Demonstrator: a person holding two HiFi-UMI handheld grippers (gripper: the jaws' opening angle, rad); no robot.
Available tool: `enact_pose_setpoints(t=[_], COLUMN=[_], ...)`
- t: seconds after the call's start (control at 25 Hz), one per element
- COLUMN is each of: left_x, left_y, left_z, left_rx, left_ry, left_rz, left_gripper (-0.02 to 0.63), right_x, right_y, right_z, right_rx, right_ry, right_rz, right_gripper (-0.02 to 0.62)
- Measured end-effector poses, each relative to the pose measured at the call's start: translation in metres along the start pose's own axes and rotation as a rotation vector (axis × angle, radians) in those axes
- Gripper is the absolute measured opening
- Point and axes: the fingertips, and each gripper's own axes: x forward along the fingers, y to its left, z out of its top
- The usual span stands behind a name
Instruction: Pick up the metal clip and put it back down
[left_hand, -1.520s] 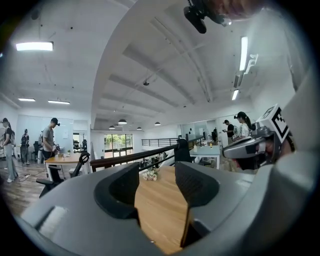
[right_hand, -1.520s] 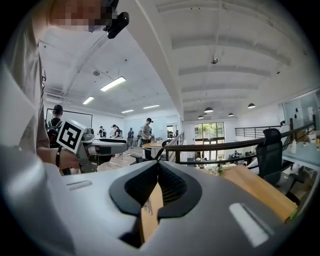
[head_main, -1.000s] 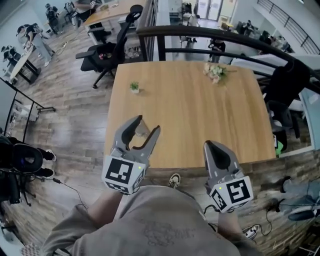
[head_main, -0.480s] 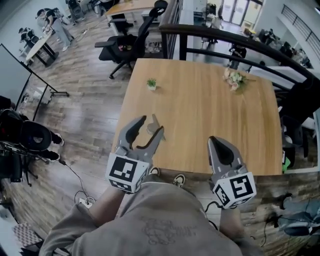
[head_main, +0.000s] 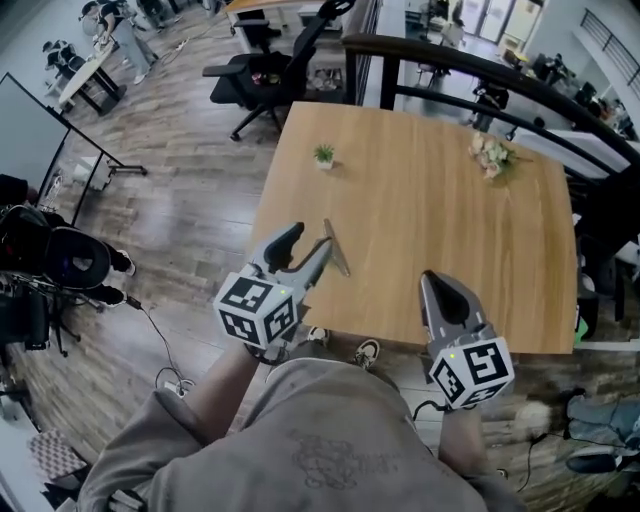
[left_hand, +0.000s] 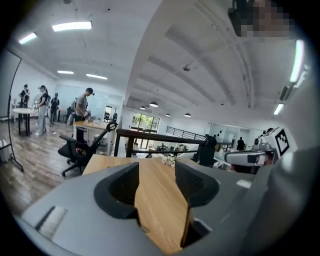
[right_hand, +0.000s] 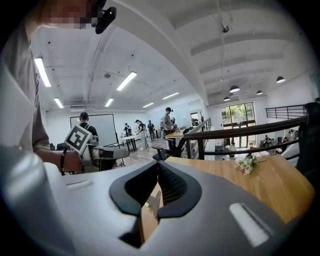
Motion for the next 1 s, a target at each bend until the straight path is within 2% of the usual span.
enact_pose_setpoints(t=[0.24,0.48,0.8,1.0], left_x=[0.021,0.041,0.071,0.086], left_y=[0.054,0.084,0.12,0.128], left_z=[-0.05,-0.105,-0.189,-0.218], left_rx=[-0.187,-0.287,-0.471,-0.567], left_ry=[0.101,0.204,0.344,0.39], left_rz=[0.037,0.061,0.08,0.051], left_gripper=[0.225,0.225,0.224,0.224], right_x=[0.025,0.047,0.089,0.103], right_y=[0.007,0.012,0.013,0.018], right_z=[-0.027,-0.054,-0.09,-0.098], right_rx=[0.035,0.059,0.086,0.105], right_ry=[0.072,0.149,0.231,0.247], right_rz=[-0.005,0.001,0.012,0.017], right_gripper=[0.011,0.011,0.011,0.011])
